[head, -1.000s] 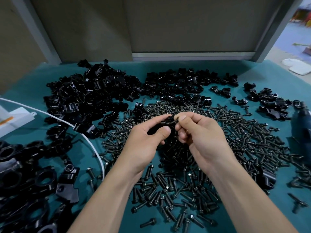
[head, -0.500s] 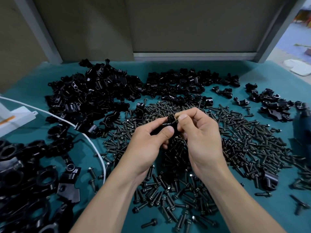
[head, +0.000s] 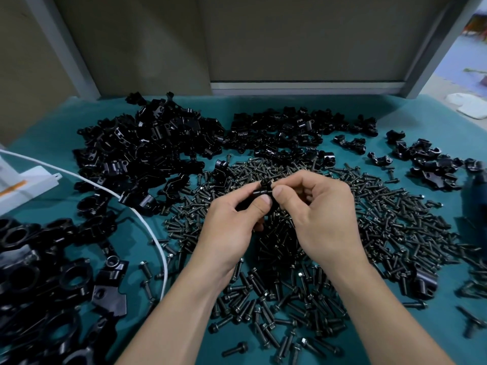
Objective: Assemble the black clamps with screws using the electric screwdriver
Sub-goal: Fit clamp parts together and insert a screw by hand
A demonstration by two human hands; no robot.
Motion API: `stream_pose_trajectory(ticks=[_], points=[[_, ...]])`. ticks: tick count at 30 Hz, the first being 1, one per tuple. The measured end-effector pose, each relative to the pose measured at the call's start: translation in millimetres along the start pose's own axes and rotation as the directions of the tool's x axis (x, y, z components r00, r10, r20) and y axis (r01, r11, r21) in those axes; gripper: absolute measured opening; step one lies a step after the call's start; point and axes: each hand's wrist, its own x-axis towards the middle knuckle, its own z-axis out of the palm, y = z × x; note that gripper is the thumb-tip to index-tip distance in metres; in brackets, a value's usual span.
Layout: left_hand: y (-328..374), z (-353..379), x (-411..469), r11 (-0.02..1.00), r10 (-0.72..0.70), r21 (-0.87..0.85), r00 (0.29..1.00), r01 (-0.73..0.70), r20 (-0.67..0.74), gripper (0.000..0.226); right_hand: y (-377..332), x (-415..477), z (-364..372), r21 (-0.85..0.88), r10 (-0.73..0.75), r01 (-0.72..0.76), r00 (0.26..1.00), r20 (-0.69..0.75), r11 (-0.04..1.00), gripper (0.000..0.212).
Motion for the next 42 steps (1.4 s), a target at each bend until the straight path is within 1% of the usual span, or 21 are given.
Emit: stream_pose_trajectory(ticks=[4,7,10,12,13,14,16,18,22,25,28,32,34,35,37,38,40,42], points=[[0.1,3.3,-3.6,0.999,0.042,0.021,0.998,-0.041,-0.039,0.024,-0.6,-1.0,-1.1,-0.030,0.019,-0.019,1.000,0.005,0.999,0.018],[-0.9,5.2,-4.3,0.994,0.077,0.077,0.995,-0.072,-0.059,0.026,-1.7,0.6,-2.9,-0.113,0.025,-0.026,1.000,-0.008,0.993,0.022],[-0.4,7.1,-4.0,0.990,0.080,0.121,0.994,-0.072,-0.071,0.025,-3.9,-0.9,-2.7,-0.183,0.001,-0.014,0.998,-0.069,0.983,0.023],[-0.9,6.7,-3.2,0.987,0.083,0.144,0.993,-0.070,-0.082,0.027,-4.4,-2.3,-2.4,-0.179,-0.026,0.003,0.992,-0.126,0.984,0.023],[-1.0,5.9,-2.5,0.983,0.093,0.167,0.992,-0.077,-0.090,0.028,-3.8,-2.5,-2.7,-0.152,-0.025,0.005,0.991,-0.129,0.988,0.022],[-0.8,4.7,-2.1,0.977,0.107,0.193,0.989,-0.087,-0.100,0.030,-3.0,-2.4,-3.3,-0.110,-0.011,0.000,0.994,-0.105,0.994,0.021],[0.2,2.5,-1.6,0.967,0.125,0.236,0.985,-0.094,-0.118,0.035,-1.5,-0.7,-5.7,-0.046,0.029,-0.029,1.000,-0.004,0.999,0.018],[1.0,0.8,-1.7,0.963,0.120,0.255,0.985,-0.085,-0.123,0.036,0.7,1.8,-7.1,-0.048,0.056,-0.054,0.997,0.047,0.997,0.017],[2.7,1.7,-4.2,0.956,0.132,0.277,0.985,-0.096,-0.113,0.040,1.5,2.0,-3.4,-0.069,0.051,-0.049,0.998,0.035,0.996,0.018],[3.1,3.1,-6.4,0.946,0.171,0.297,0.978,-0.130,-0.119,0.037,-0.1,0.6,-1.1,-0.104,0.008,-0.002,0.998,0.058,0.995,0.019],[2.1,2.1,-5.9,0.934,0.208,0.320,0.971,-0.161,-0.118,0.032,-1.1,1.2,-1.5,-0.176,0.002,0.015,0.996,0.094,0.984,0.020],[2.4,-1.0,-4.6,0.881,0.261,0.424,0.963,-0.211,-0.063,0.035,0.2,3.0,-2.3,-0.273,0.067,-0.025,0.987,0.145,0.962,0.035],[2.1,-2.4,-3.0,0.866,0.264,0.450,0.964,-0.217,-0.042,0.036,0.9,4.4,-4.1,-0.253,0.098,-0.058,0.984,0.147,0.966,0.040],[2.4,-3.0,-2.6,0.864,0.264,0.455,0.964,-0.216,-0.044,0.037,0.9,5.0,-5.7,-0.219,0.101,-0.066,0.983,0.152,0.974,0.038],[3.0,-3.6,-2.5,0.863,0.259,0.463,0.963,-0.199,-0.068,0.037,0.0,5.8,-9.5,-0.157,0.083,-0.054,0.979,0.184,0.986,0.024],[2.7,-2.8,-2.8,0.864,0.253,0.468,0.964,-0.188,-0.079,0.038,-0.2,5.5,-11.1,-0.152,0.069,-0.038,0.977,0.204,0.988,0.018],[2.7,0.2,-3.8,0.874,0.220,0.461,0.971,-0.154,-0.093,0.039,1.8,4.7,-12.3,-0.166,0.044,-0.009,0.977,0.207,0.986,0.017],[1.8,2.0,-4.8,0.900,0.203,0.411,0.973,-0.143,-0.107,0.038,3.5,3.9,-10.9,-0.157,0.040,-0.011,0.982,0.183,0.988,0.019]])
